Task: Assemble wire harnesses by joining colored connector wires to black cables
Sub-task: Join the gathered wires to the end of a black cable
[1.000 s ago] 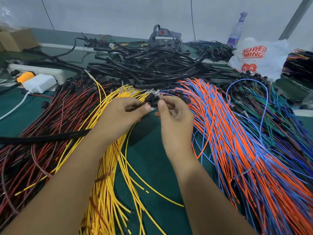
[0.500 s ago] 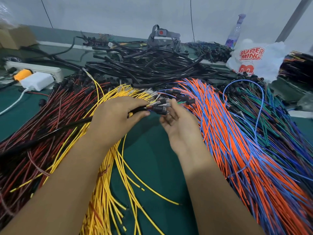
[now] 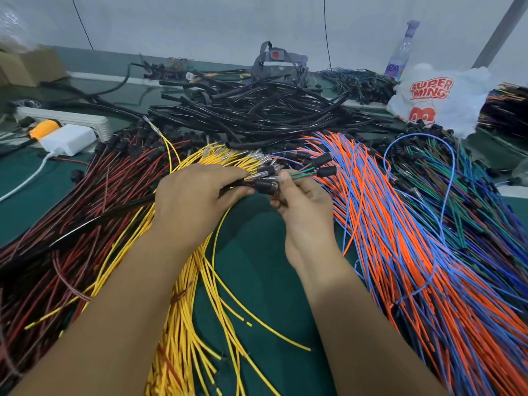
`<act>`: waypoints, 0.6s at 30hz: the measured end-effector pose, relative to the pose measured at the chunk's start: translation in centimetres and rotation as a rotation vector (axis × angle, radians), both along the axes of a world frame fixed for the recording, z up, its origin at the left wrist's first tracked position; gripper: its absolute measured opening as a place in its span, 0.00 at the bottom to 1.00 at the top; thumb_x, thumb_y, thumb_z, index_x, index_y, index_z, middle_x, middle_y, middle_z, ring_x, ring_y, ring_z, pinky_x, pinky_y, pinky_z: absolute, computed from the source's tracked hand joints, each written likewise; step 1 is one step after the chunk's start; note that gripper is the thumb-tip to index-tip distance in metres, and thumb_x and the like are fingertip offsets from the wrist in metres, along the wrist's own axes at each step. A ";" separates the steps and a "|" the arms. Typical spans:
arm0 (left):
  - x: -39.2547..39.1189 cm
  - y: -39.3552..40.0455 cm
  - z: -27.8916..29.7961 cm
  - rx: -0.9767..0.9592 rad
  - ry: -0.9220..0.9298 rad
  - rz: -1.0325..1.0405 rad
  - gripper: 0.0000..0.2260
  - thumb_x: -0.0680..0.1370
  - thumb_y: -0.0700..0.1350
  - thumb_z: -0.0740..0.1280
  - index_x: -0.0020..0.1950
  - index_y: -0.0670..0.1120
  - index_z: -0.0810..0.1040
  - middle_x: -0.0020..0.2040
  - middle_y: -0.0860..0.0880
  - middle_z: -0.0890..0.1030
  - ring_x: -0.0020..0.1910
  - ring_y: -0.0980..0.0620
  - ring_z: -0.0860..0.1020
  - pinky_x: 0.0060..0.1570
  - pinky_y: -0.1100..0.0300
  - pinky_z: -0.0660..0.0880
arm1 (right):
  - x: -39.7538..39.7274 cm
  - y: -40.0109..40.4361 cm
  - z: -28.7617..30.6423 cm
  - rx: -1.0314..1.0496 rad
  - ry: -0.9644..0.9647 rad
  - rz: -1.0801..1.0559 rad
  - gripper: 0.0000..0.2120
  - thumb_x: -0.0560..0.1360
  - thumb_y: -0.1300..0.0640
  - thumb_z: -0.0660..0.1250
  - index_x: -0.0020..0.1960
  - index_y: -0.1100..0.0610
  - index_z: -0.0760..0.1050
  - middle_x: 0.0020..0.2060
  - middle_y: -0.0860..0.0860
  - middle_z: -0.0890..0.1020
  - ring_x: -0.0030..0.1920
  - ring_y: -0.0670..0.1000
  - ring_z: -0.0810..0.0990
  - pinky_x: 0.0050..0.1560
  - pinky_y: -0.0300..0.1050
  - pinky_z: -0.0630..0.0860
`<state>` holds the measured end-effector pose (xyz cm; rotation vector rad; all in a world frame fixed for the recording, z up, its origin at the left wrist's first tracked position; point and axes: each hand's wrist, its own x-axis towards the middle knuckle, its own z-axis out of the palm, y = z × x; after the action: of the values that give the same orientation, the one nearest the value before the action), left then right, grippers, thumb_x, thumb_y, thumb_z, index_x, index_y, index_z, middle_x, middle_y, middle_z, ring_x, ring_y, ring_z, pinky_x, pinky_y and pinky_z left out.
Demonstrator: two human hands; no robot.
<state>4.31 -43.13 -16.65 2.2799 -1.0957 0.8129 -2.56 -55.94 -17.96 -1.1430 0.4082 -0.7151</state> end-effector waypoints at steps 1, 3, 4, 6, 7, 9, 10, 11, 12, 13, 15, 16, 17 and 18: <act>0.1 0.0 -0.1 0.005 -0.007 0.013 0.10 0.76 0.57 0.65 0.49 0.55 0.83 0.36 0.53 0.80 0.38 0.48 0.78 0.27 0.63 0.59 | 0.0 0.0 0.0 0.004 -0.009 0.006 0.08 0.78 0.63 0.65 0.41 0.58 0.78 0.34 0.53 0.77 0.34 0.48 0.72 0.37 0.39 0.70; 0.3 -0.1 -0.3 0.017 -0.039 0.046 0.09 0.75 0.55 0.68 0.52 0.55 0.83 0.36 0.52 0.79 0.39 0.46 0.76 0.29 0.61 0.55 | -0.1 0.0 0.2 0.038 -0.019 0.045 0.07 0.78 0.63 0.65 0.43 0.58 0.78 0.34 0.52 0.78 0.34 0.48 0.72 0.37 0.40 0.69; 0.4 -0.2 -0.4 0.030 -0.057 0.057 0.10 0.75 0.54 0.69 0.54 0.54 0.83 0.37 0.52 0.78 0.40 0.46 0.75 0.32 0.59 0.56 | -0.2 -0.1 0.4 0.070 -0.022 0.073 0.07 0.79 0.63 0.64 0.44 0.57 0.79 0.36 0.52 0.79 0.36 0.48 0.73 0.38 0.40 0.70; 0.6 -0.5 -0.5 0.064 -0.087 0.056 0.12 0.75 0.53 0.69 0.57 0.53 0.81 0.39 0.51 0.77 0.43 0.46 0.73 0.38 0.57 0.58 | -0.3 -0.3 0.7 0.142 -0.031 0.143 0.08 0.79 0.60 0.63 0.46 0.55 0.79 0.40 0.51 0.81 0.40 0.49 0.76 0.40 0.40 0.70; 0.6 -0.6 -0.5 0.072 -0.105 0.056 0.12 0.75 0.52 0.69 0.57 0.53 0.81 0.40 0.51 0.77 0.44 0.45 0.73 0.41 0.55 0.58 | -0.4 -0.4 0.8 0.168 -0.041 0.178 0.07 0.79 0.57 0.63 0.47 0.54 0.80 0.41 0.50 0.81 0.42 0.49 0.77 0.42 0.40 0.71; 0.5 -0.8 -0.6 0.061 -0.126 0.075 0.12 0.75 0.51 0.69 0.58 0.53 0.80 0.42 0.51 0.76 0.45 0.44 0.73 0.47 0.53 0.59 | -0.5 -0.4 0.8 0.167 -0.060 0.211 0.06 0.79 0.55 0.63 0.48 0.52 0.79 0.44 0.49 0.82 0.45 0.48 0.78 0.45 0.41 0.72; 0.5 -0.8 -0.7 0.048 -0.130 0.085 0.12 0.75 0.50 0.69 0.58 0.54 0.80 0.43 0.51 0.76 0.46 0.44 0.73 0.49 0.53 0.59 | -0.5 -0.4 0.8 0.152 -0.066 0.211 0.05 0.79 0.55 0.64 0.49 0.52 0.79 0.45 0.49 0.82 0.46 0.49 0.78 0.46 0.41 0.72; 0.4 -0.8 -0.7 0.037 -0.128 0.092 0.12 0.75 0.50 0.69 0.58 0.54 0.80 0.43 0.51 0.75 0.47 0.44 0.73 0.50 0.52 0.58 | -0.5 -0.3 0.6 0.144 -0.070 0.209 0.04 0.79 0.57 0.64 0.50 0.52 0.78 0.47 0.50 0.82 0.48 0.50 0.79 0.47 0.41 0.72; 0.4 -0.8 -0.8 0.033 -0.121 0.096 0.12 0.74 0.48 0.70 0.58 0.54 0.80 0.44 0.51 0.74 0.48 0.44 0.72 0.51 0.52 0.58 | -0.5 -0.1 0.5 0.149 -0.069 0.209 0.04 0.78 0.58 0.65 0.51 0.53 0.78 0.49 0.51 0.81 0.49 0.51 0.78 0.47 0.42 0.72; 0.3 -0.8 -0.9 0.033 -0.111 0.098 0.13 0.73 0.47 0.71 0.57 0.54 0.80 0.44 0.50 0.74 0.49 0.45 0.72 0.51 0.51 0.58 | -0.4 0.0 0.5 0.163 -0.066 0.210 0.04 0.78 0.59 0.65 0.50 0.53 0.78 0.49 0.52 0.81 0.50 0.52 0.78 0.47 0.42 0.72; 0.3 -0.9 -0.9 0.037 -0.101 0.103 0.14 0.72 0.43 0.72 0.57 0.54 0.80 0.44 0.50 0.74 0.49 0.44 0.71 0.52 0.51 0.57 | -0.3 0.3 0.6 0.187 -0.073 0.215 0.05 0.77 0.60 0.65 0.46 0.52 0.78 0.48 0.52 0.81 0.50 0.53 0.78 0.47 0.43 0.72; 0.3 -1.0 -1.0 0.038 -0.103 0.103 0.15 0.71 0.42 0.73 0.57 0.53 0.80 0.44 0.50 0.73 0.49 0.43 0.72 0.52 0.51 0.57 | -0.3 0.4 0.6 0.194 -0.079 0.217 0.06 0.77 0.61 0.66 0.45 0.52 0.78 0.48 0.52 0.82 0.49 0.52 0.79 0.47 0.43 0.73; 0.3 -1.0 -1.0 0.038 -0.105 0.101 0.15 0.71 0.42 0.72 0.57 0.53 0.80 0.44 0.49 0.73 0.49 0.43 0.72 0.52 0.50 0.57 | -0.3 0.4 0.6 0.200 -0.088 0.217 0.06 0.77 0.61 0.66 0.45 0.52 0.78 0.48 0.51 0.82 0.48 0.52 0.79 0.46 0.43 0.73; 0.3 -1.0 -1.0 0.037 -0.106 0.098 0.15 0.72 0.42 0.72 0.57 0.52 0.80 0.44 0.49 0.73 0.49 0.43 0.71 0.52 0.51 0.57 | -0.3 0.4 0.6 0.202 -0.099 0.218 0.06 0.77 0.61 0.66 0.45 0.52 0.78 0.48 0.51 0.82 0.47 0.51 0.80 0.45 0.43 0.74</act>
<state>4.60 -44.17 -17.69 2.3610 -1.0595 0.9695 -2.84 -55.50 -17.38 -0.9401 0.2611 -0.5245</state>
